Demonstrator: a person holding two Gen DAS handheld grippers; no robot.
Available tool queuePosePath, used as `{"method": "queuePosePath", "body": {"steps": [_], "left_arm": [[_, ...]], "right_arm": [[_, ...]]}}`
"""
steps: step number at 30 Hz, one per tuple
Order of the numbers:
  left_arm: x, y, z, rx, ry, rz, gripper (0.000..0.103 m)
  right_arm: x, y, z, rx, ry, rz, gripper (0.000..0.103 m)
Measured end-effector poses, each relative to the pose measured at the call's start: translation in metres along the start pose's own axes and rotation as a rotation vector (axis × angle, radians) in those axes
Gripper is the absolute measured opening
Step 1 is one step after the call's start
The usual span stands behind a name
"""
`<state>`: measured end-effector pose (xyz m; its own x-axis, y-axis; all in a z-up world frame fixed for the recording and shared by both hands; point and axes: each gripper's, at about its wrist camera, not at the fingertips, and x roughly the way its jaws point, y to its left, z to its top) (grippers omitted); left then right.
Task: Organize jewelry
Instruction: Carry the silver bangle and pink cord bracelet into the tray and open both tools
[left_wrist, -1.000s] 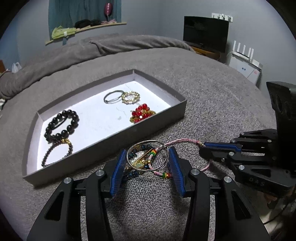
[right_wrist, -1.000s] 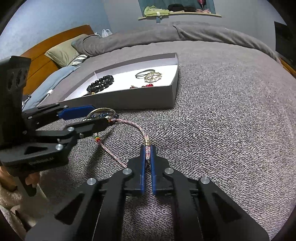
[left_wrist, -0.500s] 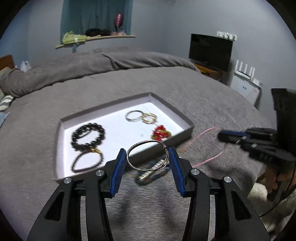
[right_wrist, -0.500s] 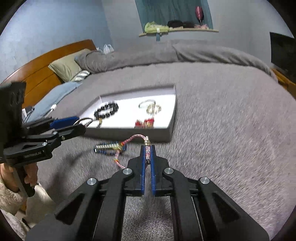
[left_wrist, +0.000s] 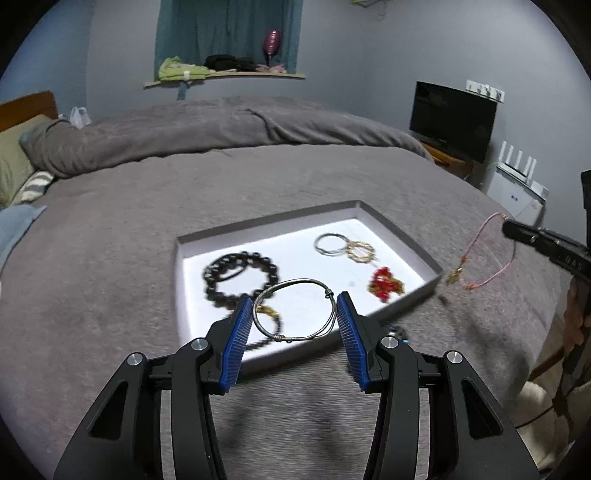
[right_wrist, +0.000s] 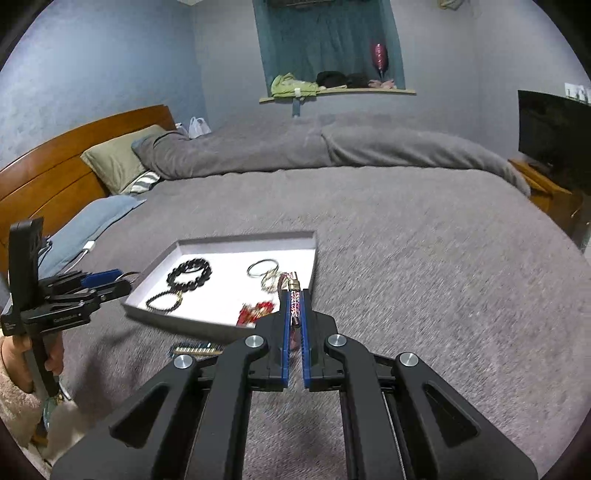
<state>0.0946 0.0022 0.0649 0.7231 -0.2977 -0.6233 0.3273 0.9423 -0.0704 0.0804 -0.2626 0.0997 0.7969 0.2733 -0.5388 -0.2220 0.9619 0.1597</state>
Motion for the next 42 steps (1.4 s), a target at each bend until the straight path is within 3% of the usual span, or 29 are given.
{"method": "queuePosePath", "body": {"steps": [7, 13, 23, 30, 42], "left_arm": [[0.008, 0.035, 0.004, -0.065, 0.037, 0.035, 0.049], [0.021, 0.038, 0.0, -0.055, 0.07, 0.026, 0.049], [0.051, 0.017, 0.003, 0.004, 0.104, -0.025, 0.049], [0.079, -0.003, 0.004, 0.055, 0.161, -0.068, 0.049], [0.101, -0.003, 0.0, 0.033, 0.207, -0.08, 0.049]], "right_arm": [[0.015, 0.015, 0.03, -0.018, -0.041, 0.019, 0.005], [0.05, 0.04, 0.038, -0.045, -0.012, 0.066, 0.005], [0.108, 0.065, 0.035, -0.034, 0.078, 0.119, 0.005], [0.13, 0.058, 0.023, -0.024, 0.132, 0.094, 0.005], [0.156, 0.05, 0.001, -0.019, 0.248, 0.055, 0.005]]}}
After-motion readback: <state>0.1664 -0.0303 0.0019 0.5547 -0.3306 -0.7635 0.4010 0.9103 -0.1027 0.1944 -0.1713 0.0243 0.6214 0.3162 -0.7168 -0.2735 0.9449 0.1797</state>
